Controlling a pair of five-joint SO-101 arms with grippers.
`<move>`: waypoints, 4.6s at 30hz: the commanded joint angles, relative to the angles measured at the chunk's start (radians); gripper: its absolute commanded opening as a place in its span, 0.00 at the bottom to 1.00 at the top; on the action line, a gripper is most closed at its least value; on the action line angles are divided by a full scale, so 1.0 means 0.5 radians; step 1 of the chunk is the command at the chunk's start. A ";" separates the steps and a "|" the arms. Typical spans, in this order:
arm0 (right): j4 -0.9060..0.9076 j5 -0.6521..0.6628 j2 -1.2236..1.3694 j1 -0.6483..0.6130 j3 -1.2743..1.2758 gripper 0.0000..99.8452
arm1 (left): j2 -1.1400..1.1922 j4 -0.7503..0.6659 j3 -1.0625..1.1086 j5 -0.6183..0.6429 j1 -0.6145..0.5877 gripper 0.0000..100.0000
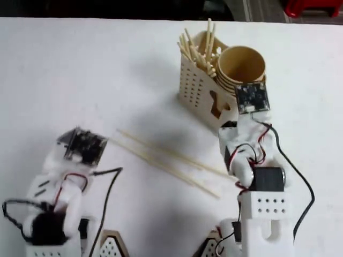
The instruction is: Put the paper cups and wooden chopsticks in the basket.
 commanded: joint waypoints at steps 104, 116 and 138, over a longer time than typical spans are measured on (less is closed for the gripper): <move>-0.026 -0.092 -1.346 0.582 0.334 0.02 | 1.972 0.893 -1.817 -1.178 0.643 0.02; -0.023 -0.095 -1.346 0.575 0.338 0.02 | 1.815 -0.098 -1.811 -0.193 0.852 0.02; -0.020 -0.089 -1.346 0.569 0.341 0.02 | 2.027 -1.679 -1.927 0.384 1.275 0.02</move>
